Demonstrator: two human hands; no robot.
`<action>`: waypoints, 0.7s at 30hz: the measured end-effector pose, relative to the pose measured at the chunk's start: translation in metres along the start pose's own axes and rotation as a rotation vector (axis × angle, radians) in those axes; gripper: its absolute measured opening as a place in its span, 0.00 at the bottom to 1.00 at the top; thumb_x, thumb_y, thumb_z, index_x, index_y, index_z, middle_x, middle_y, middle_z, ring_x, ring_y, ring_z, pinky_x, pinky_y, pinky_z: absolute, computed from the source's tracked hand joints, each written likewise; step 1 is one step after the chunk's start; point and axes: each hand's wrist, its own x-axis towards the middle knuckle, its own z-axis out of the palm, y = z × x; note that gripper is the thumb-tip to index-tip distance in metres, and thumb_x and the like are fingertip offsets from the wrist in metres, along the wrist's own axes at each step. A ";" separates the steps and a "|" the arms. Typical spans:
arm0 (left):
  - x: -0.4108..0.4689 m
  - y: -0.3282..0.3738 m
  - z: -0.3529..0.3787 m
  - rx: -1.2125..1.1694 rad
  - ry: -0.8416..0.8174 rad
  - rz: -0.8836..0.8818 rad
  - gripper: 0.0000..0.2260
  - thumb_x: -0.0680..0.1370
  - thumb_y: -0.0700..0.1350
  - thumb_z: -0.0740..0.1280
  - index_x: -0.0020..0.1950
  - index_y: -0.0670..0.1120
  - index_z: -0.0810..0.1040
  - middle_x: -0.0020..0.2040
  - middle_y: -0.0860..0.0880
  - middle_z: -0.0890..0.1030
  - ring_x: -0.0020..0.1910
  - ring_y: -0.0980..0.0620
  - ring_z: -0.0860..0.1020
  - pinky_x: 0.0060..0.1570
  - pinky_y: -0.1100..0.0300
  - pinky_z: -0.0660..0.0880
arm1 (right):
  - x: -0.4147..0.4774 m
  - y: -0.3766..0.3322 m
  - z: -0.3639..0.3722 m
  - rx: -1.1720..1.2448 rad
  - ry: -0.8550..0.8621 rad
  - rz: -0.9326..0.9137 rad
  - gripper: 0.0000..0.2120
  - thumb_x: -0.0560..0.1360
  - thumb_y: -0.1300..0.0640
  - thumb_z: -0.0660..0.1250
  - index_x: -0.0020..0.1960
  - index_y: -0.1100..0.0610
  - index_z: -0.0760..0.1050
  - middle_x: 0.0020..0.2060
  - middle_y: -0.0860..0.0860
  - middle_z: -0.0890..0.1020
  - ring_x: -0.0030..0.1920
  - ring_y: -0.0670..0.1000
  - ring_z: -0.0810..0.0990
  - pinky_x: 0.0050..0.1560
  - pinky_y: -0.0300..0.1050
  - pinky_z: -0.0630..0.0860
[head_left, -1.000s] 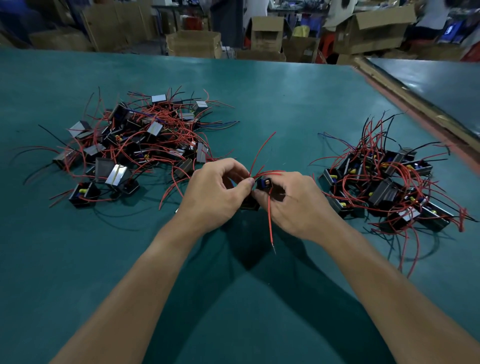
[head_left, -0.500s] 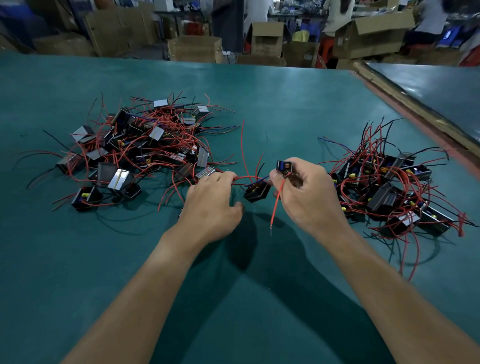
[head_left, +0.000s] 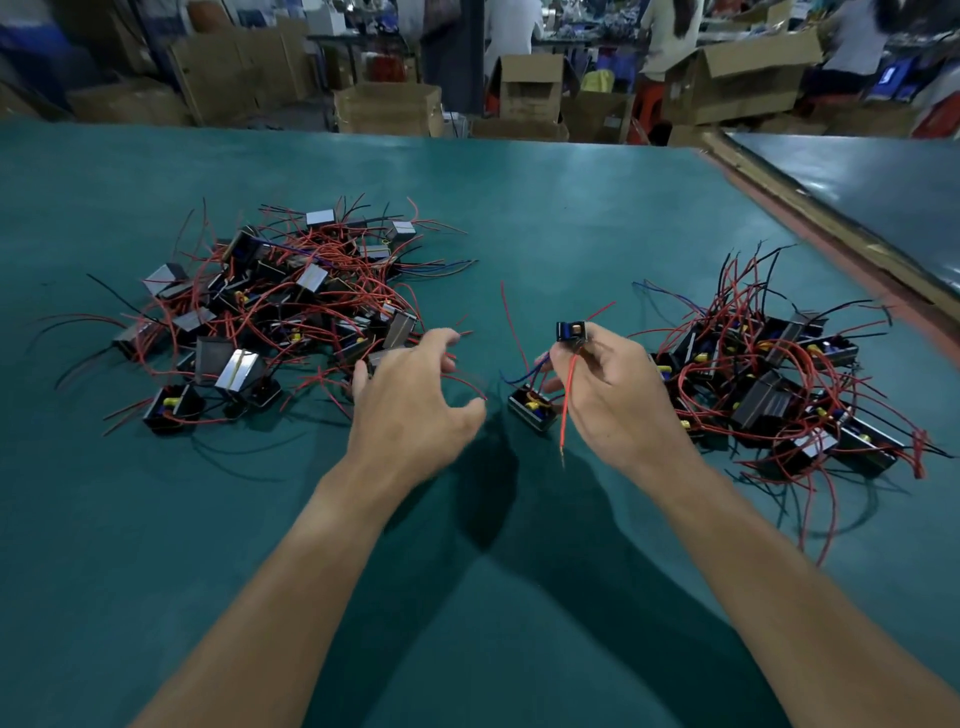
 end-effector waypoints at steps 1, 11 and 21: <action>-0.001 0.001 0.000 0.002 -0.041 0.053 0.31 0.68 0.53 0.73 0.69 0.54 0.69 0.57 0.56 0.78 0.63 0.52 0.72 0.73 0.43 0.55 | -0.001 -0.001 0.001 0.034 -0.031 0.012 0.11 0.75 0.48 0.59 0.42 0.53 0.76 0.38 0.56 0.84 0.42 0.63 0.82 0.49 0.62 0.80; -0.010 0.010 0.006 0.035 -0.210 0.224 0.30 0.67 0.64 0.72 0.68 0.61 0.72 0.59 0.56 0.78 0.64 0.54 0.70 0.74 0.41 0.46 | -0.004 -0.021 -0.011 0.766 -0.292 0.198 0.15 0.84 0.61 0.54 0.40 0.59 0.71 0.35 0.60 0.84 0.30 0.56 0.81 0.35 0.47 0.81; -0.010 0.012 0.009 0.052 -0.204 0.240 0.20 0.70 0.60 0.73 0.61 0.60 0.78 0.51 0.58 0.81 0.60 0.56 0.73 0.75 0.40 0.44 | 0.000 -0.019 -0.018 0.591 -0.316 0.330 0.10 0.81 0.54 0.57 0.42 0.55 0.69 0.21 0.49 0.69 0.22 0.48 0.61 0.24 0.40 0.64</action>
